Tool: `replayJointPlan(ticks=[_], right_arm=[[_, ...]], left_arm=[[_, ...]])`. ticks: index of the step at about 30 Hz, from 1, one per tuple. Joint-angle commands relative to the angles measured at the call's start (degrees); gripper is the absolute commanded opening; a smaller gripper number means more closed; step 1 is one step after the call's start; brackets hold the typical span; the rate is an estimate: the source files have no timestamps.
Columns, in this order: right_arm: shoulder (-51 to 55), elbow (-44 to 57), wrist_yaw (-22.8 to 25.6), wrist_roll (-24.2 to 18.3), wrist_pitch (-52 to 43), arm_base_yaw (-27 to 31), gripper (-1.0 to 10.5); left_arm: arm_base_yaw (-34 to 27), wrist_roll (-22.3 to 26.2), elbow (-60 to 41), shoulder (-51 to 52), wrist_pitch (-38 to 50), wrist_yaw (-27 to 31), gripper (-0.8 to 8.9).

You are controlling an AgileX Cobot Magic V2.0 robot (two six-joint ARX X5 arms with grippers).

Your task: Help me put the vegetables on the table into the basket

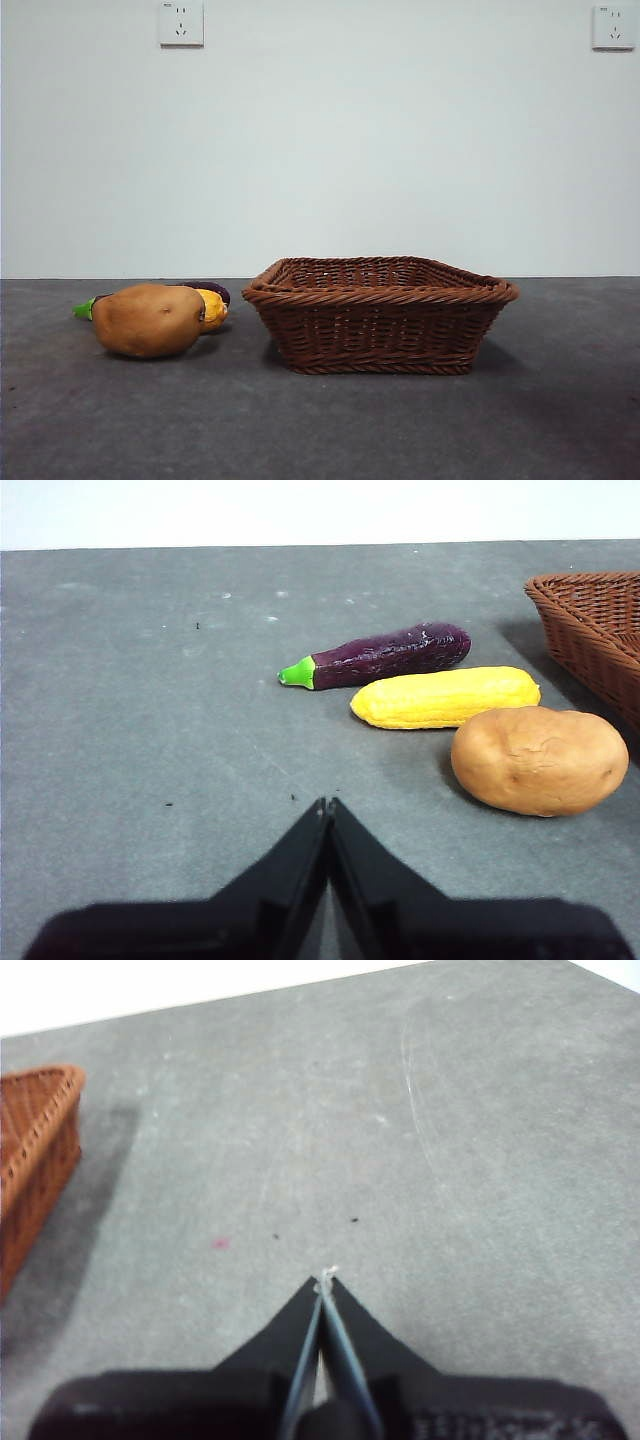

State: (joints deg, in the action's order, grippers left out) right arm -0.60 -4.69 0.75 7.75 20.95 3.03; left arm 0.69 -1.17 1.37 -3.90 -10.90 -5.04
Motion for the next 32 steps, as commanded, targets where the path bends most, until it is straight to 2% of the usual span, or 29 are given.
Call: replayJointPlan(ticks=[1,4,7,9,12,16,19,25,32], right_arm=[[0.0,0.2,-3.1,5.2,-1.3,0.0,-0.1],[0.0,-2.6,-6.5,10.1,-1.1,0.0,-0.1],[-1.8,-7.9,-9.2,11.8,0.1,0.0,-0.1],[-5.0,-13.0,-11.2,11.6,2.6,0.0,-0.1],[-11.2,-22.0,-14.6,8.2,8.2,0.0,-0.1],[-19.5,-33.6,-19.2,2.6,16.7,0.0,-0.1],[-24.6,-40.0,-21.5,-0.9,22.7,0.0,-0.1],[-32.1,-50.0,-26.2,-6.4,31.0,0.0,-0.1],[-37.7,-57.7,-27.6,-10.7,38.4,0.0,-0.1]], left_arm=[[-0.2,-2.4,-0.2,0.0,0.4,0.1,-0.06],[-0.2,-4.7,3.7,-0.6,-2.2,-2.1,-0.06],[-0.1,-8.3,8.9,-3.0,-2.8,-6.5,-0.06],[-0.1,-8.6,12.9,-6.1,-3.6,-7.6,-0.06],[-0.1,-7.6,19.5,-11.8,-7.4,-11.9,-0.06],[-0.1,-4.4,28.0,-18.8,-12.4,-21.9,-0.06],[-0.1,-1.1,33.7,-22.4,-17.4,-25.9,-0.06],[0.0,6.1,45.2,-27.3,-28.9,-26.9,-0.06],[2.7,8.4,53.8,-30.4,-35.9,-26.9,-0.06]])
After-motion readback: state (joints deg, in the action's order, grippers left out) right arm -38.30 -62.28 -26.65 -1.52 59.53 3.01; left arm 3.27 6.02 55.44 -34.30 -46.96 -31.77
